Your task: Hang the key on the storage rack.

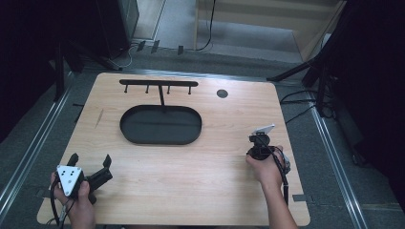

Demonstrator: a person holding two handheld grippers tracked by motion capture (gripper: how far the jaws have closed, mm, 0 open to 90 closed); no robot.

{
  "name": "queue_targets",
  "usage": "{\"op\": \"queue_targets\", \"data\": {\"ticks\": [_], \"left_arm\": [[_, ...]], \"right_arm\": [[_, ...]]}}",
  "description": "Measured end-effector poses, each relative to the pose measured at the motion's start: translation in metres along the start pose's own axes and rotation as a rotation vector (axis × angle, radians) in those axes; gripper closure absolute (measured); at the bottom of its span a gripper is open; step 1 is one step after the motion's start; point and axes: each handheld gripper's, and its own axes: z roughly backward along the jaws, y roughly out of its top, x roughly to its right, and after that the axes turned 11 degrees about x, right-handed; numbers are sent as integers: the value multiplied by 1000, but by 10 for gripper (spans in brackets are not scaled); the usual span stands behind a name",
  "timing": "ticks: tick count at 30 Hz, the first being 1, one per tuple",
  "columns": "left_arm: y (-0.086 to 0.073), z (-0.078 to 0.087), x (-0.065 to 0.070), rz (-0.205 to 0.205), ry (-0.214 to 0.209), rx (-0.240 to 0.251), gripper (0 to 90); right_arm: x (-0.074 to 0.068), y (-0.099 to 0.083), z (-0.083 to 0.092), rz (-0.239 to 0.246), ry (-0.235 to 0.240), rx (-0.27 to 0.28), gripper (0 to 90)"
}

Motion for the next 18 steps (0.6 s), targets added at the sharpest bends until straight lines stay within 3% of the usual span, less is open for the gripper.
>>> {"op": "queue_targets", "data": {"ticks": [4,7,12,18], "left_arm": [[0,0,0,-1,0,1,0],[0,0,0,-2,0,0,0],[0,0,0,-2,0,0,0],[0,0,0,-2,1,0,0]], "right_arm": [[9,0,5,6,90,-18,890],[10,3,13,41,75,-6,895],[7,14,30,72,106,-4,895],[-6,35,54,105,135,8,895]]}}
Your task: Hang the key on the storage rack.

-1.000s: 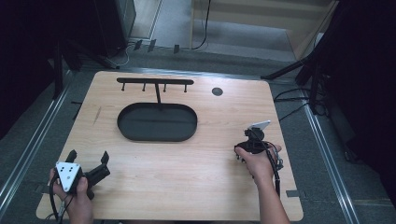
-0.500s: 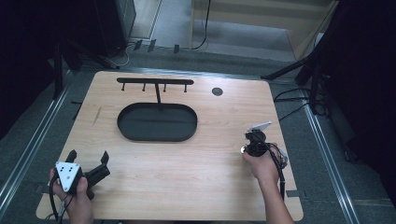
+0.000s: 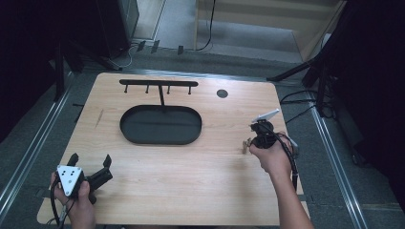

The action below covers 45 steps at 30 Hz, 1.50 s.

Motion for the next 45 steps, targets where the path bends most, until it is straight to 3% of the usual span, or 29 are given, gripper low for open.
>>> {"op": "queue_targets", "data": {"ticks": [8,15,19,34,38,45], "left_arm": [[0,0,0,3,1,0,0],[0,0,0,4,2,0,0],[0,0,0,5,4,0,0],[0,0,-1,8,2,-4,0],[0,-1,-1,9,0,-2,0],[0,-1,-1,7,0,-4,0]], "right_arm": [[-31,31,18,44,17,-4,895],[-54,55,23,-37,55,-53,895],[-74,70,29,-52,63,-69,895],[-136,118,59,-19,115,-17,894],[-149,127,63,-15,139,-5,894],[-166,141,66,5,134,18,894]]}}
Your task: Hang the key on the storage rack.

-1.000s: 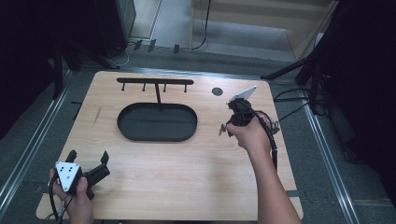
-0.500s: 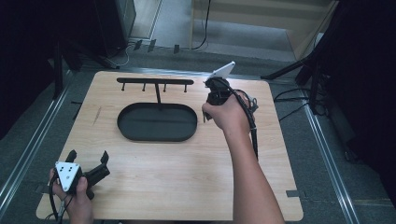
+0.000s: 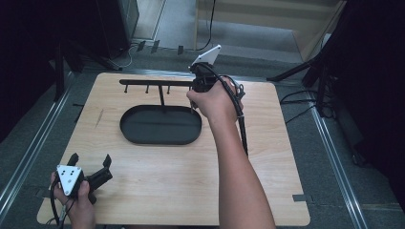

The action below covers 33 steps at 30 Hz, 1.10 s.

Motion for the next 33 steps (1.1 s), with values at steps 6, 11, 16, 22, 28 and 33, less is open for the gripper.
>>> {"op": "queue_targets", "data": {"ticks": [6,11,16,22,28,33], "left_arm": [[0,0,0,1,-1,1,0],[0,0,0,3,-1,1,0],[0,0,0,2,-3,0,0],[0,0,-1,5,-4,-1,0],[0,0,-1,5,-4,-1,0],[0,0,-1,8,-5,1,0]], "right_arm": [[-7,9,-5,-7,-22,-4,894],[-9,13,-9,-7,-42,-5,894],[-6,16,-13,-29,-67,-16,893],[-4,20,-14,-36,-69,0,893],[-7,23,-13,-37,-61,27,893],[-8,24,-16,-9,-98,71,885]]}}
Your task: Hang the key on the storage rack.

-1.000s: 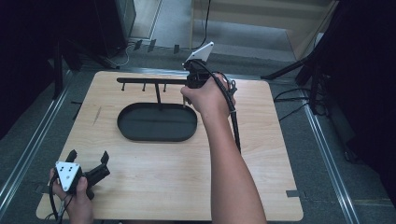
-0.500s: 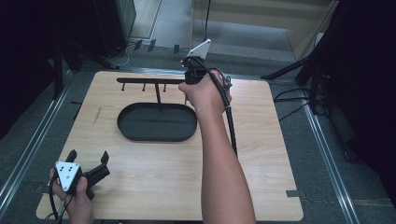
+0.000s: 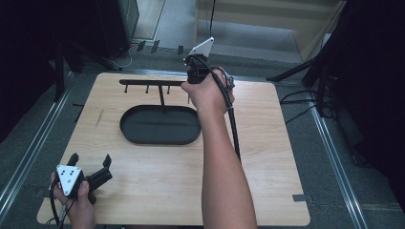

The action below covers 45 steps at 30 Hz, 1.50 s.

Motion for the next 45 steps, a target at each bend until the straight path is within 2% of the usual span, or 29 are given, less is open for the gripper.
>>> {"op": "queue_targets", "data": {"ticks": [2,7,12,16,21,32,40,45], "left_arm": [[0,0,0,1,0,-1,0],[0,0,0,2,0,-2,0],[0,0,0,-6,-3,-5,0],[0,0,1,-8,-1,-2,0],[0,0,1,-12,-1,-4,0],[0,0,2,-15,-2,-4,0],[0,0,2,-15,-2,-2,0],[0,0,2,-16,-3,-2,0]], "right_arm": [[1,0,1,36,-31,57,763],[9,-2,6,29,-35,57,756],[27,-12,4,12,-33,44,755],[48,-22,-2,-9,-25,12,761],[78,-36,-6,-59,-20,-6,762],[145,-73,-20,-161,-40,-46,760],[181,-97,-25,-187,-62,-68,756],[195,-110,-27,-200,-59,-85,744]]}}
